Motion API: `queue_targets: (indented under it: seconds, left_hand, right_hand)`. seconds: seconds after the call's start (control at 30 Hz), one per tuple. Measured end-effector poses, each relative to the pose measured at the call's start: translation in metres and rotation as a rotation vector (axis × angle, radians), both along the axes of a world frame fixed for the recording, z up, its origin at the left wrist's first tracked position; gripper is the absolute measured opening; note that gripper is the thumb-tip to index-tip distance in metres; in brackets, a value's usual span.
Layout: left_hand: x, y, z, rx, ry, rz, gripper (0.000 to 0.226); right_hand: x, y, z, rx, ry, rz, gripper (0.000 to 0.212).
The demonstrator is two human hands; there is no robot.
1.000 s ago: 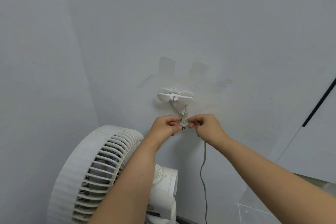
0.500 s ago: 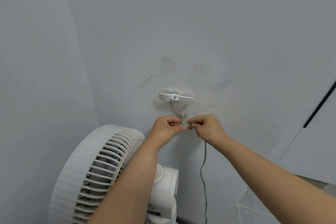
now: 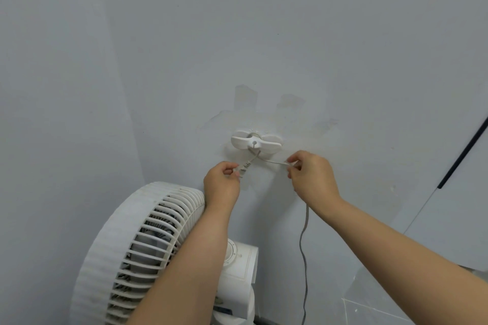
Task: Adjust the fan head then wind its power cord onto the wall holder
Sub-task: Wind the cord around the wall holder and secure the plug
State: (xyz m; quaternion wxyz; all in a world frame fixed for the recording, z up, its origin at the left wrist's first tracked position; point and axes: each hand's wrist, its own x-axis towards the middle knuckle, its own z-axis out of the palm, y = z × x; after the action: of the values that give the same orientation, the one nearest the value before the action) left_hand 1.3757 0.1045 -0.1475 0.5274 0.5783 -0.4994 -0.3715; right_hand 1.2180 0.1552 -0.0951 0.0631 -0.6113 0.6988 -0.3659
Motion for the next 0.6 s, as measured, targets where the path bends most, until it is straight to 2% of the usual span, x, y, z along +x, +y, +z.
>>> queue_targets:
  seconds: [0.13,0.27,0.37,0.5,0.6]
  left_hand:
    - [0.001,0.001,0.001,-0.039,0.020,0.046,0.020]
    - [-0.001,0.002,-0.001,-0.039,-0.005,0.036,0.016]
    - [-0.002,0.002,-0.003,-0.021,-0.014,0.011,0.016]
    - [-0.002,0.002,-0.001,-0.004,-0.019,-0.020,0.015]
    - [-0.001,0.001,0.000,0.012,-0.034,-0.041,0.018]
  right_hand:
    - [-0.005,0.002,0.023,-0.009,0.403,-0.125,0.024]
    - [-0.011,0.004,0.053,-0.042,0.525,-0.193,0.033]
    - [-0.006,-0.001,0.077,-0.065,0.325,-0.195,0.037]
    - [0.012,-0.014,0.105,-0.007,-0.063,0.055,0.029]
    - [0.023,-0.023,0.120,0.132,-0.264,0.202,0.033]
